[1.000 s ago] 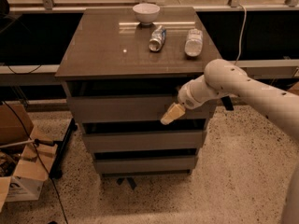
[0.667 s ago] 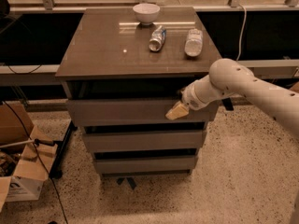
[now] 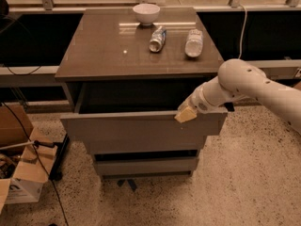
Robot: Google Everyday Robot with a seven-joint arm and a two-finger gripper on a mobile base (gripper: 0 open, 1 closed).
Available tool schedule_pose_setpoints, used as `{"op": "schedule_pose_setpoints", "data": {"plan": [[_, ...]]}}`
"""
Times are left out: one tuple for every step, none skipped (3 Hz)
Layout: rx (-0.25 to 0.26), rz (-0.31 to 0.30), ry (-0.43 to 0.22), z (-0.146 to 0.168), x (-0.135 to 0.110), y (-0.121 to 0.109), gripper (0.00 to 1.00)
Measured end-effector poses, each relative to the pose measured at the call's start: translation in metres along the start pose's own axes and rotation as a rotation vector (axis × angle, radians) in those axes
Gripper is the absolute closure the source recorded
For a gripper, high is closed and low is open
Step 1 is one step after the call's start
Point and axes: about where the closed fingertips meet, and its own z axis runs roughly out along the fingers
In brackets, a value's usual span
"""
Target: Open top drawer
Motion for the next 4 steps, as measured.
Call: {"op": "schedule_pose_setpoints", "data": {"plan": [[0.0,0.0,0.0,0.0,0.0,0.0,0.93],[-0.003,0.039,0.023,-0.007,0.009,0.016,0.69],[-0.003,0.039,0.023,-0.007,0.009,0.016,0.46],[-0.005,0.095,0.055,-0.018,0.022,0.039,0.23]]}}
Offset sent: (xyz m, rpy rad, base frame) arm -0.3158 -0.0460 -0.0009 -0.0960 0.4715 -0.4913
